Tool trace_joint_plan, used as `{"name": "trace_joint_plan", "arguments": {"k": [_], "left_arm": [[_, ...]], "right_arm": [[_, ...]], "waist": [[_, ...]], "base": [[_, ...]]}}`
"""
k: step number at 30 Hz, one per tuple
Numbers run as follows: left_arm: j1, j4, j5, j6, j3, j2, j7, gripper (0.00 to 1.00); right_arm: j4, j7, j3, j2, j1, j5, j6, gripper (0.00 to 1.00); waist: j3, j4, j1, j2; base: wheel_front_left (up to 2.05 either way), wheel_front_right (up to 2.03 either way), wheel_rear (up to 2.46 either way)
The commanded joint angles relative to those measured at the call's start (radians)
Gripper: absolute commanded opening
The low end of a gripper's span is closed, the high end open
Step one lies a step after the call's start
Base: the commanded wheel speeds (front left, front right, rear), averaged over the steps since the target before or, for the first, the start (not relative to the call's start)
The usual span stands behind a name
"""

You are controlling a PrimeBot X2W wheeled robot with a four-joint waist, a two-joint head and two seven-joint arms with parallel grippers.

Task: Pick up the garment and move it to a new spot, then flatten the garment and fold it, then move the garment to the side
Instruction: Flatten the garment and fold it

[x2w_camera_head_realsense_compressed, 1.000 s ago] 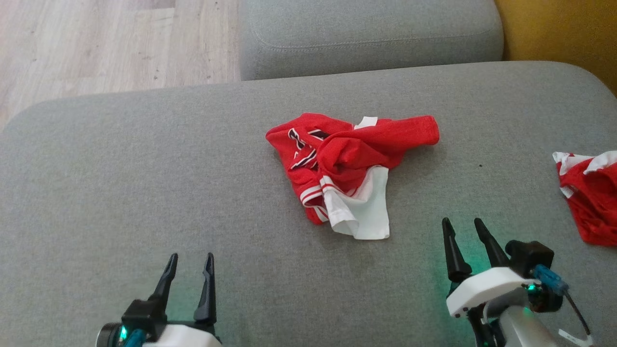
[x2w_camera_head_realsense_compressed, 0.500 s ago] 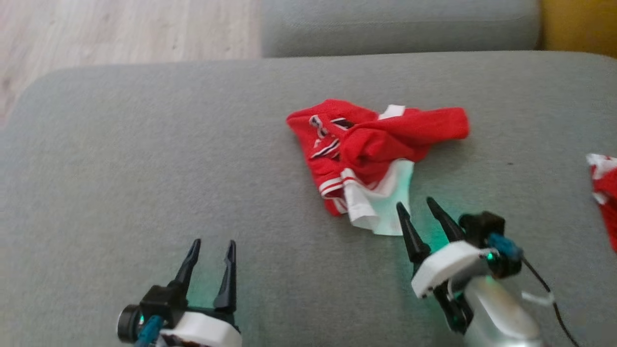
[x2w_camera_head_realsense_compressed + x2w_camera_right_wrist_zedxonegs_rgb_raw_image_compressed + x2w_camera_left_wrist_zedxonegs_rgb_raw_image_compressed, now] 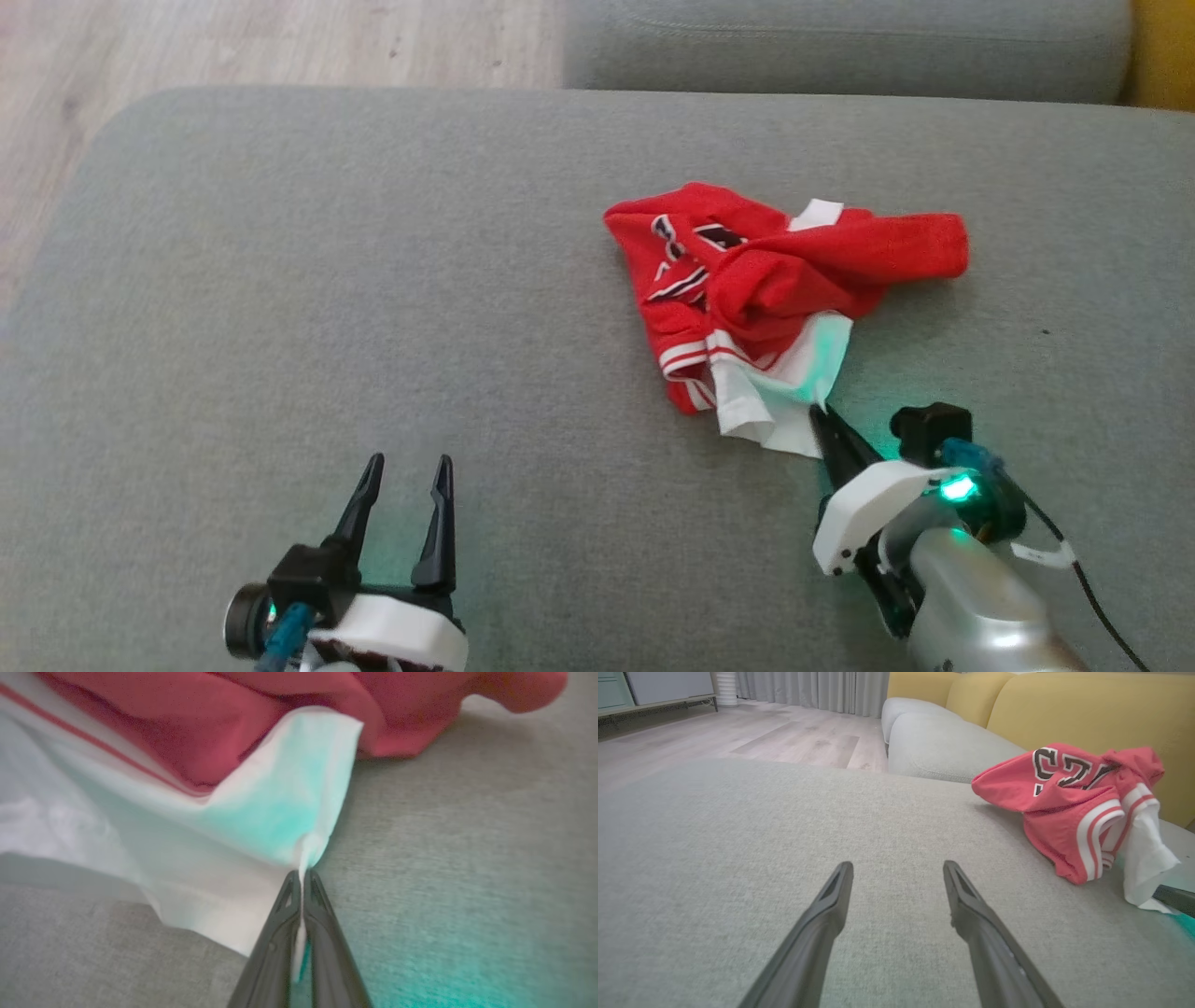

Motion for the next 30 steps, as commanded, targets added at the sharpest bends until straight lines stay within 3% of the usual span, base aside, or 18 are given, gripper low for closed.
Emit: {"name": "trace_joint_plan", "arguments": {"k": [1, 5, 13, 19, 25, 30], "left_arm": [[-0.029, -0.040, -0.012, 0.005, 0.036, 0.001, -0.010, 1.00], [-0.025, -0.046, -0.017, 0.004, 0.033, 0.001, -0.010, 1.00], [-0.033, -0.037, -0.017, -0.005, 0.011, 0.001, -0.010, 1.00], [-0.033, -0.023, -0.030, -0.009, -0.005, 0.001, -0.010, 1.00], [-0.032, -0.007, -0.050, -0.009, -0.021, 0.001, -0.010, 1.00], [-0.017, 0.002, -0.049, -0.008, -0.016, 0.001, -0.010, 1.00]], "right_arm": [[-0.007, -0.012, -0.006, 0.001, 0.009, 0.009, -0.001, 0.00], [-0.121, -0.021, -0.052, -0.029, -0.043, 0.016, -0.001, 0.00], [-0.558, -0.023, -0.117, -0.128, -0.243, 0.081, -0.001, 0.00], [-0.604, -0.010, -0.022, -0.148, -0.461, 0.138, -0.001, 0.00], [-0.560, 0.013, 0.106, -0.080, -0.631, 0.204, -0.001, 0.00], [-0.522, -0.004, 0.140, -0.026, -0.768, 0.284, -0.001, 0.00]], "waist": [[-0.015, -0.020, 0.0000, -0.0001], [-0.028, -0.044, 0.0000, -0.0001], [-0.051, -0.060, 0.0000, -0.0001], [-0.059, -0.022, 0.0000, -0.0001], [-0.061, 0.054, 0.0000, -0.0001], [-0.065, 0.113, 0.0000, -0.0001]], "base": [[0.00, 0.00, 0.00], [0.00, 0.00, 0.00], [0.00, 0.00, 0.00], [0.00, 0.00, 0.00], [0.00, 0.00, 0.00], [0.00, 0.00, 0.00]]}}
